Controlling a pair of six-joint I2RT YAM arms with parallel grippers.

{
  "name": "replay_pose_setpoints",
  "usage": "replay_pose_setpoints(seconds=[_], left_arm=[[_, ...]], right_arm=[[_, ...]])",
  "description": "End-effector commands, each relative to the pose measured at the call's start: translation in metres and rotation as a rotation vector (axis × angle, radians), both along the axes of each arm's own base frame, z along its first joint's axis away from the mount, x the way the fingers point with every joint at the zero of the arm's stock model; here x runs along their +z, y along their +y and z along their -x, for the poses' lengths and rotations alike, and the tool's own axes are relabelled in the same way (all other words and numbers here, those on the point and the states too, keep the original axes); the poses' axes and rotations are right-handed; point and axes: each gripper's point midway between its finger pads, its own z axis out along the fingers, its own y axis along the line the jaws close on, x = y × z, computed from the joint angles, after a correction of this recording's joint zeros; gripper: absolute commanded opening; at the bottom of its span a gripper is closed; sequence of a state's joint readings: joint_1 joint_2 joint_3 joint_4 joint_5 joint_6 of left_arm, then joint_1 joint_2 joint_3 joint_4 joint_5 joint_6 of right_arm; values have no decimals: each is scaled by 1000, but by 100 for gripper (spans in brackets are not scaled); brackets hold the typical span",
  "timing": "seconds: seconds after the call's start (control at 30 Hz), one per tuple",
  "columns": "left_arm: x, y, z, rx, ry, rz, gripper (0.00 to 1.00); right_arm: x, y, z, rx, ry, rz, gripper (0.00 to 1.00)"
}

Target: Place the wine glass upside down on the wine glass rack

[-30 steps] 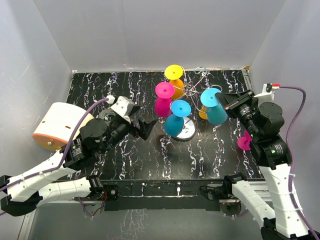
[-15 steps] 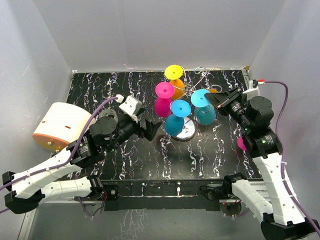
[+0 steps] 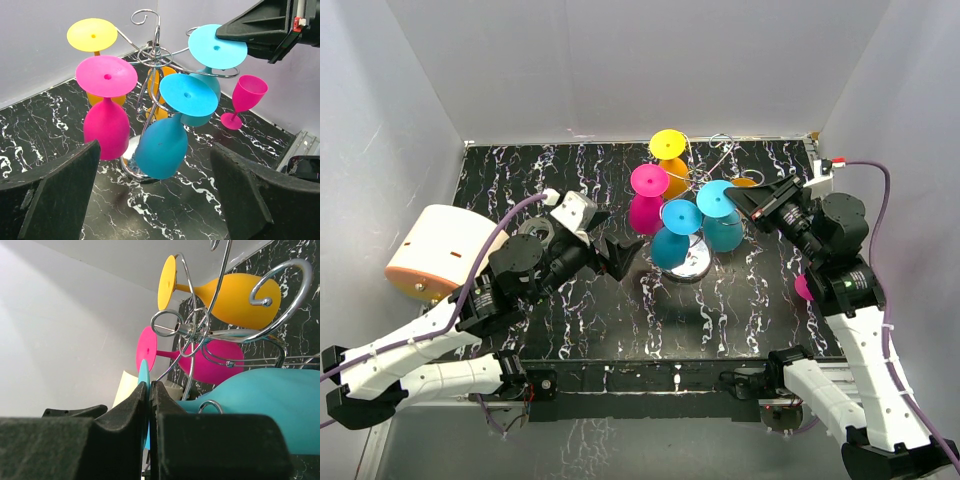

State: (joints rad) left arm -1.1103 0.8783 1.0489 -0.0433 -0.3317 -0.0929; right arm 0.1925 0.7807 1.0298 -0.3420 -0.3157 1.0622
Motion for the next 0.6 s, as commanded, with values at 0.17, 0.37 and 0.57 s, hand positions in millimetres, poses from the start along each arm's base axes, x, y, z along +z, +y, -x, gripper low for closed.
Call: replay_pose_setpoints(seconds=[0.17,0.37,0.57], left_arm=[[11,-6,1,-14,-27,56,90],[11,-6,0,-14,-33,57,90],[10,-4,1,-12,-35,58,91]], right_arm=[[19,-2,17,7,-51,-23,0],[14,-5,21,-10,-27,-18,0],[15,-15,24,-68,-24,-16,0]])
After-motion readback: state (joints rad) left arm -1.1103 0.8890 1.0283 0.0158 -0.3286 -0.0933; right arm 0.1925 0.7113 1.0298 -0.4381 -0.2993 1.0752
